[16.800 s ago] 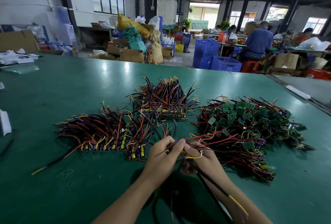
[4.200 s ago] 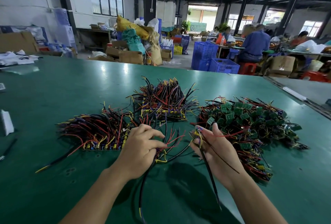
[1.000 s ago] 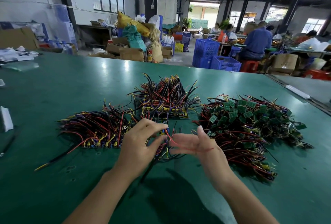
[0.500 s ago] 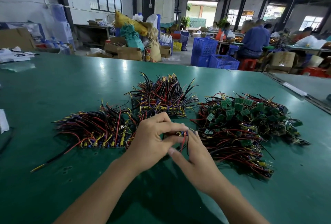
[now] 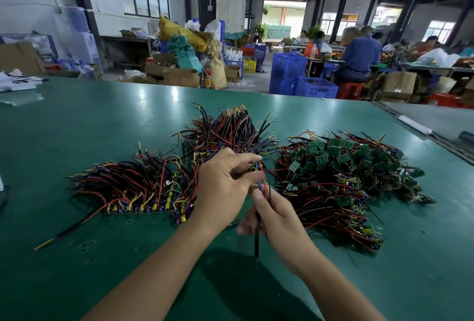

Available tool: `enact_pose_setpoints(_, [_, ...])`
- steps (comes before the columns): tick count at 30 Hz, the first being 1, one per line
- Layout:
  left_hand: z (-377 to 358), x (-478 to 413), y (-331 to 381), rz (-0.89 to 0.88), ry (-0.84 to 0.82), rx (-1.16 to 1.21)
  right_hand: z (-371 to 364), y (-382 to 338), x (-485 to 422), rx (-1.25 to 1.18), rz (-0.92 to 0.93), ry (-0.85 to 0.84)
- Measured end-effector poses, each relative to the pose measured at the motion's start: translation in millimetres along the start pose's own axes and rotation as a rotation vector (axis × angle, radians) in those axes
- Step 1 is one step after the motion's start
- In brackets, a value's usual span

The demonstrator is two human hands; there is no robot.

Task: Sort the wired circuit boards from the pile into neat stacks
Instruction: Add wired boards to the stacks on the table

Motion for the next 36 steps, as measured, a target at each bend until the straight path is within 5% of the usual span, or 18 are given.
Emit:
enact_pose_setpoints(8, [-6, 0, -1, 0.301, 0.056, 0.321, 8, 7, -1, 0.117, -0.008, 0.074])
enact_pose_setpoints(13, [-2, -7, -3, 0.508, -0.24, 0.717, 18, 4, -3, 0.193, 0.114, 0.06])
enact_pose_setpoints(16, [-4, -2, -9, 0.506, -0.364, 0.514, 18, 6, -3, 0.262, 0.142, 0.05])
enact_pose_setpoints(24, [-15, 8, -17, 0.417, -0.048, 0.355, 15, 6, 0, 0.863, 0.051, 0.026])
enact_pose_setpoints(28, [-25, 9, -15, 0.344, 0.008, 0.386, 16, 1, 0, 1.138, 0.183, 0.322])
enact_pose_setpoints(31, [-29, 2, -11, 0.272, 0.001, 0.299, 24, -4, -2, 0.984, 0.203, 0.336])
enact_pose_setpoints(36, [-30, -2, -8, 0.248, -0.273, 0.313, 41, -1, -7, 0.664, 0.094, 0.338])
Point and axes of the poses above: each hand's wrist, its own x-axis away from the middle knuckle, its own z-axis out of the back of the hand, y = z × x, the point moved 1 cm from there along -x, towards the middle knuckle, and after that the axes turned 6 degrees about -y, right-handed, at the moved point
